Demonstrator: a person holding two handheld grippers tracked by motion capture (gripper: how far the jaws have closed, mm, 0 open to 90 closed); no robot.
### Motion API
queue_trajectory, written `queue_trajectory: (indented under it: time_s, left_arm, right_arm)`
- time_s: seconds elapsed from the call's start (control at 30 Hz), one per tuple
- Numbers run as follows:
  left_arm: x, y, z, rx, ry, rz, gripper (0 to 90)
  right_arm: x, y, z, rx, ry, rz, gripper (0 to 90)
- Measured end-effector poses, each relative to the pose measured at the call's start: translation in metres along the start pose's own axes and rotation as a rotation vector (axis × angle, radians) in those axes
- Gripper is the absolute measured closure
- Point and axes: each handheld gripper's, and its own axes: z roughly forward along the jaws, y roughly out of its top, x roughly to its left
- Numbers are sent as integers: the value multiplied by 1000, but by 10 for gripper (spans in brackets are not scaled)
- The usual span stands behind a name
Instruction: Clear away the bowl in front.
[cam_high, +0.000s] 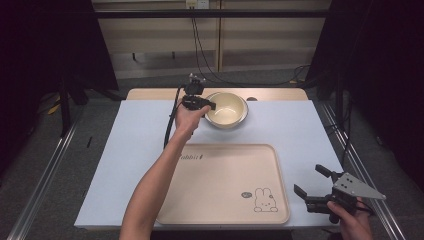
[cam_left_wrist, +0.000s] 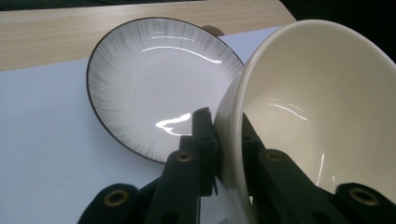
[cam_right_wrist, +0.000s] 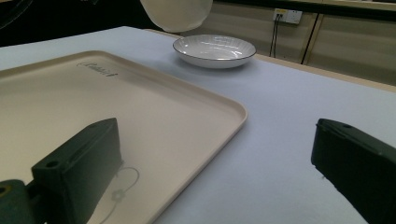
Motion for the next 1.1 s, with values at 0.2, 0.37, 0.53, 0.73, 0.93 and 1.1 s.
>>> queue_trajectory:
  time_s: [0.2, 0.37, 0.53, 0.73, 0.93, 1.1]
  left_arm:
    - [-12, -4, 2, 18, -38, 28, 835]
    - [-20, -10, 6, 7, -48, 30, 835]
    - [-31, -13, 9, 17, -65, 31, 836]
    - [-45, -19, 14, 48, -82, 61, 836]
    - [-55, -22, 18, 69, -96, 79, 836]
    - [-64, -27, 24, 87, -118, 95, 835]
  right_arm:
    - [0, 0, 0, 0, -1, 0, 15]
    - [-1, 0, 0, -4, 1, -5, 15]
    - [-1, 0, 0, -1, 10, 3, 15]
    - [0, 0, 0, -2, 3, 0, 15]
    - [-1, 0, 0, -4, -1, 1, 15]
    - [0, 0, 0, -3, 0, 1, 15]
